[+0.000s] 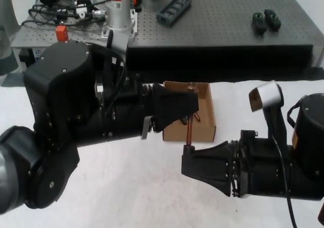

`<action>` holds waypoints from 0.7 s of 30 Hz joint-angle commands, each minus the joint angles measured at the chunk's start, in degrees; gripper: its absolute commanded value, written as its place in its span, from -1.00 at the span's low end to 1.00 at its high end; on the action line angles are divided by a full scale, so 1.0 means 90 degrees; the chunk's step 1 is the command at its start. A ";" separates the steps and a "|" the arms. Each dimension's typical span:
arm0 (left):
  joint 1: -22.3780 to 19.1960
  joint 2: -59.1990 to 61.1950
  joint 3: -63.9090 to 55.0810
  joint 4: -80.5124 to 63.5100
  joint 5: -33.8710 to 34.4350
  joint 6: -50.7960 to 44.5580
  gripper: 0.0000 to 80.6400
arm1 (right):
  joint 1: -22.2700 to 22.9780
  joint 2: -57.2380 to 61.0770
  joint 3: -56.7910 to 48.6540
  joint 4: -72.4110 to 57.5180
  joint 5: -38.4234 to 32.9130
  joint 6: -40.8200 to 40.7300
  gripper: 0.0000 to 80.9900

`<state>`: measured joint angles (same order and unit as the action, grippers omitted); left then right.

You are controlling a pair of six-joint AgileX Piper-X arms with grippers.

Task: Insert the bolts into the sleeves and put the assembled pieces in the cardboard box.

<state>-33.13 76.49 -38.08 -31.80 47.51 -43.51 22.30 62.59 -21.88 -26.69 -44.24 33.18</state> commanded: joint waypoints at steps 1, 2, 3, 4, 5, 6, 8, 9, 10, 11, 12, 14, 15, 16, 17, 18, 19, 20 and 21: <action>-0.0017 -0.0022 -0.0029 -0.0004 0.0198 -0.0098 -0.98 | -0.0014 -0.0009 -0.0040 -0.0344 0.0423 0.0020 -0.91; -0.0017 -0.0022 -0.0029 -0.0004 0.0246 -0.0098 -0.98 | -0.0014 -0.0009 -0.0040 -0.0455 0.0468 0.0020 -0.91; -0.0017 -0.0022 -0.0029 -0.0004 0.0289 -0.0098 -0.98 | -0.0014 -0.0009 -0.0040 -0.0561 0.0536 0.0020 -0.91; -0.0017 -0.0022 -0.0029 -0.0004 0.0327 -0.0098 -0.98 | -0.0014 -0.0009 -0.0040 -0.0629 0.0585 0.0020 -0.91; -0.0017 -0.0022 -0.0029 -0.0004 0.0327 -0.0098 -0.98 | -0.0014 -0.0009 -0.0040 -0.0655 0.0620 0.0020 -0.91; -0.0017 -0.0022 -0.0029 -0.0004 0.0327 -0.0098 -0.98 | -0.0028 -0.0009 -0.0040 -0.0655 0.0667 0.0020 -0.91; -0.0017 -0.0022 -0.0029 -0.0004 0.0341 -0.0098 -0.98 | -0.0033 -0.0009 -0.0040 -0.0636 0.0686 0.0020 -0.91; -0.0017 -0.0022 -0.0029 -0.0004 0.0368 -0.0098 -0.98 | -0.0033 -0.0009 -0.0040 -0.0634 0.0686 0.0020 -0.91; -0.0017 -0.0022 -0.0029 -0.0004 0.0368 -0.0098 -0.98 | -0.0033 -0.0009 -0.0040 -0.0634 0.0686 0.0020 -0.91; -0.0017 -0.0022 -0.0029 -0.0004 0.0399 -0.0098 -0.98 | -0.0033 -0.0009 -0.0040 -0.0634 0.0686 0.0020 -0.91; -0.0017 -0.0022 -0.0029 -0.0004 0.0480 -0.0069 -0.98 | -0.0033 -0.0009 -0.0040 -0.0615 0.0686 0.0020 -0.91; -0.0017 -0.0022 -0.0029 -0.0004 0.0626 -0.0017 -0.98 | -0.0033 -0.0009 -0.0040 -0.0578 0.0674 0.0020 -0.91; -0.0017 -0.0022 -0.0029 -0.0004 0.0674 -0.0003 -0.98 | -0.0033 -0.0009 -0.0040 -0.0541 0.0658 0.0020 -0.91; -0.0017 -0.0022 -0.0029 -0.0004 0.0701 0.0005 -0.98 | -0.0033 -0.0009 -0.0040 -0.0541 0.0658 0.0020 -0.91; -0.0017 -0.0022 -0.0029 -0.0004 0.0701 0.0000 -0.98 | -0.0033 -0.0009 -0.0040 -0.0541 0.0658 0.0020 -0.91; -0.0017 -0.0022 -0.0029 -0.0004 0.0700 0.0014 -0.98 | -0.0033 -0.0009 -0.0040 -0.0541 0.0658 0.0020 -0.91; -0.0017 -0.0022 -0.0029 -0.0004 0.0700 0.0009 -0.99 | -0.0033 -0.0009 -0.0040 -0.0553 0.0671 0.0020 -0.91; -0.0017 -0.0022 -0.0029 -0.0004 0.0681 0.0009 -0.98 | -0.0033 -0.0009 -0.0040 -0.0553 0.0672 -0.0014 -0.91; -0.0017 -0.0022 -0.0029 -0.0004 0.0682 0.0009 -0.90 | -0.0033 -0.0009 -0.0040 -0.0542 0.0672 -0.0098 -0.91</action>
<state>-33.05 76.49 -38.20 -31.60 50.87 -43.44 22.30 62.59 -21.53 -30.19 -40.05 33.17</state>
